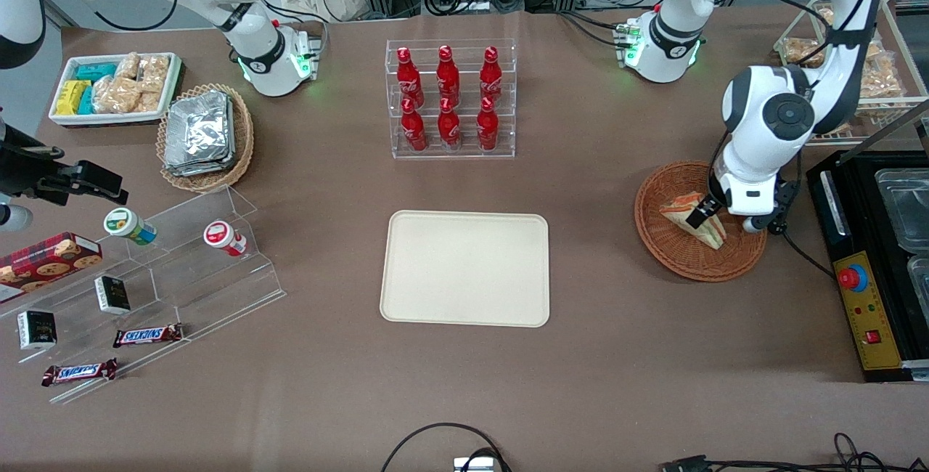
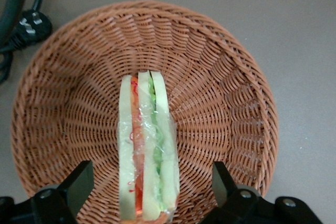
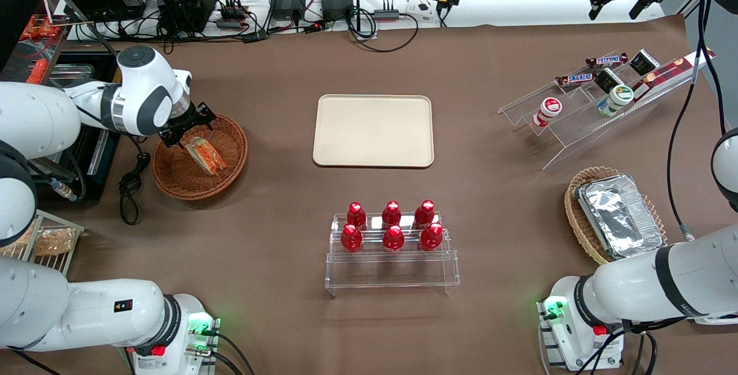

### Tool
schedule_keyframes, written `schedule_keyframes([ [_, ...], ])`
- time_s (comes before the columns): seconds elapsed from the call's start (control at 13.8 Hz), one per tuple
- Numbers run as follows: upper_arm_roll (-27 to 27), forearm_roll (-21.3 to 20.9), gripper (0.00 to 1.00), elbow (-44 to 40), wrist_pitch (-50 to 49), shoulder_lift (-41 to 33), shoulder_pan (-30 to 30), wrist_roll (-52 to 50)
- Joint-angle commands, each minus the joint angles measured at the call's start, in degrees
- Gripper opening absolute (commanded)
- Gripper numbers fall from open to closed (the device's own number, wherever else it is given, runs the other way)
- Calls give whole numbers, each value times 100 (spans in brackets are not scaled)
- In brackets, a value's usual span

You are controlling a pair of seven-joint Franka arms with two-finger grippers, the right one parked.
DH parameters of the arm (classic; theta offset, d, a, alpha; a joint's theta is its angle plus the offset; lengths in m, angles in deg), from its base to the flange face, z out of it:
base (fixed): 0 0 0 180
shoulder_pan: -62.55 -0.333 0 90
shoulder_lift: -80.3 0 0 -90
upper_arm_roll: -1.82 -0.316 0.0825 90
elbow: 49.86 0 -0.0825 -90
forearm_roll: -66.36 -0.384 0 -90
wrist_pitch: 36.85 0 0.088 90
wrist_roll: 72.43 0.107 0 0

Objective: Place sandwich from basket to tray
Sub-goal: 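Lower the open left gripper around the upright sandwich in the basket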

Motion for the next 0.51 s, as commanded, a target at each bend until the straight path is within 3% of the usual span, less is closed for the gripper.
schedule_keyframes([
  [0.0, 5, -191, 100, 98, 369, 173, 35, -385],
  [0.43, -4, -227, 100, 327, 809, 410, 35, -386],
])
